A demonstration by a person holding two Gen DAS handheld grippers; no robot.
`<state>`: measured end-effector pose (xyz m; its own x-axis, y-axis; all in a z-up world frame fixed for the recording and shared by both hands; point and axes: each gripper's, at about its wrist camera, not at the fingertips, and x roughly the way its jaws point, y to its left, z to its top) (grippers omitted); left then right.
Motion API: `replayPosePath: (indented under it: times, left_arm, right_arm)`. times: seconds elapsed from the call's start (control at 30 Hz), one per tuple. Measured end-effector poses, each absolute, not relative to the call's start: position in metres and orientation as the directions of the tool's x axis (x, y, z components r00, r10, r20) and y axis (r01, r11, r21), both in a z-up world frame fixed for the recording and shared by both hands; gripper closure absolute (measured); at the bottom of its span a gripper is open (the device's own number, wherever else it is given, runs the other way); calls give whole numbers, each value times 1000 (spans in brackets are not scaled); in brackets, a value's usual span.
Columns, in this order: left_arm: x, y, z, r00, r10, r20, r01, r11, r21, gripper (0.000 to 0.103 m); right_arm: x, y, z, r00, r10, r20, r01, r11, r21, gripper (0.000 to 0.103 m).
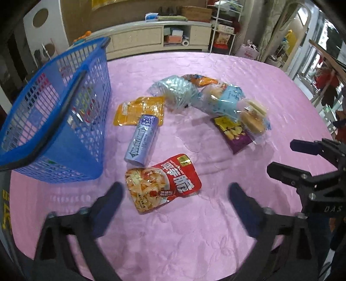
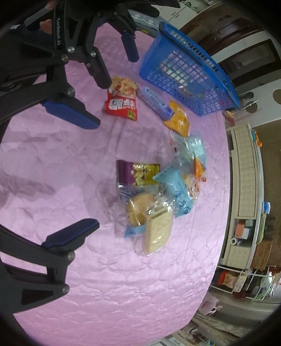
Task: Organize snacks
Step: 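Move both tools back over the remaining snacks on the table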
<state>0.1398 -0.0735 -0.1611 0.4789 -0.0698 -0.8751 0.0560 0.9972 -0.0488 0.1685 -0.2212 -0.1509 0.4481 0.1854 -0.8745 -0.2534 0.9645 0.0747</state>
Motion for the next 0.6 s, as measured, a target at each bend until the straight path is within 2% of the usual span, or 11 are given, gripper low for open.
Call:
replayPosePath:
  times: [0.43, 0.6]
  left_arm:
    - [175, -55, -201, 393, 39, -919, -85, 996, 5, 0]
    - [188, -52, -219, 360, 49, -932, -84, 996, 20, 0]
  right_arm:
    - [186, -224, -181, 402, 200, -894, -233, 966, 112, 16]
    - [190, -222, -189, 391, 209, -896, -243, 963, 118, 16]
